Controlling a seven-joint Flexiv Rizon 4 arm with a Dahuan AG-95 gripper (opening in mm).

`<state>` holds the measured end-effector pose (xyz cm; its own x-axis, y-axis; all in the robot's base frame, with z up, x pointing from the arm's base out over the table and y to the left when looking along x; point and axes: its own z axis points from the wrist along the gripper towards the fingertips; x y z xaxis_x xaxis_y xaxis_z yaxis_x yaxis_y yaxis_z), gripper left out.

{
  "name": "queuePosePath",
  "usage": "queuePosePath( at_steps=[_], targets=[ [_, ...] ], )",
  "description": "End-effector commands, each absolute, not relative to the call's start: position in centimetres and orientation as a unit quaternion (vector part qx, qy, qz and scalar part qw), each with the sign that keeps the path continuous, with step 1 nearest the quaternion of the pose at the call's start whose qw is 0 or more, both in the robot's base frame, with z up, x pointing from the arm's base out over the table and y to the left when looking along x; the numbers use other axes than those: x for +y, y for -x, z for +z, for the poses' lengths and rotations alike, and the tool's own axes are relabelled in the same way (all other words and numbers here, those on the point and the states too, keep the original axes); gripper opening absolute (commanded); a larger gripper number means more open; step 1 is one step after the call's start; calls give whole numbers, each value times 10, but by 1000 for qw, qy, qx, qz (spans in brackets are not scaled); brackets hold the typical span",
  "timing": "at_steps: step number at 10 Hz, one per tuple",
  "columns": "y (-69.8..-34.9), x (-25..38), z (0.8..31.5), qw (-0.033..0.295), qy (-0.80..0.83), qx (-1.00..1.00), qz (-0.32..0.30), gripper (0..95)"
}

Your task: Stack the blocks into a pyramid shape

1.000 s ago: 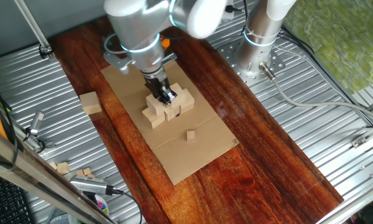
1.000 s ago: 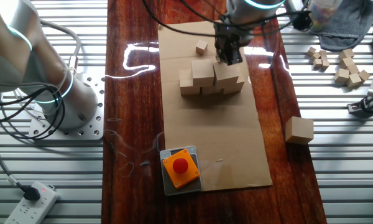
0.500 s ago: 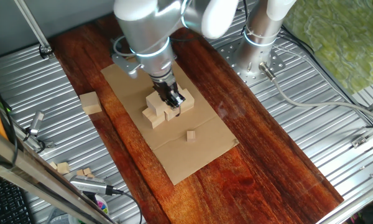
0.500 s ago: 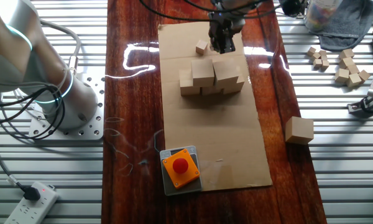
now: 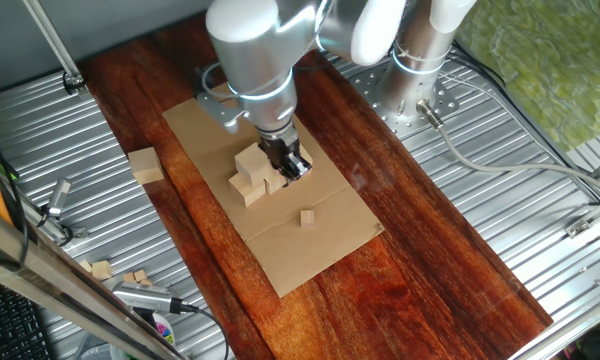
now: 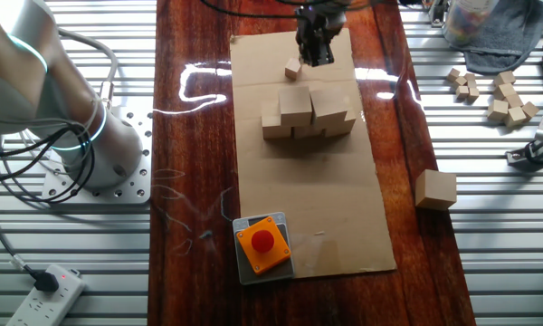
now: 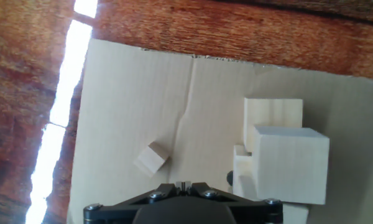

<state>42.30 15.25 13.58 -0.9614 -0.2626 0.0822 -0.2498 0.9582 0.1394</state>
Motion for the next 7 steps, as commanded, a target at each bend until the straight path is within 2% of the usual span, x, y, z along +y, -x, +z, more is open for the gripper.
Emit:
queuePosePath(
  at_steps=[1, 3, 7],
  targets=[
    [-421, 154, 136, 50, -134, -988, -52, 0],
    [-422, 156, 136, 61, -202, -977, 16, 0],
    [-422, 155, 135, 63, -200, -977, 24, 0]
  ],
)
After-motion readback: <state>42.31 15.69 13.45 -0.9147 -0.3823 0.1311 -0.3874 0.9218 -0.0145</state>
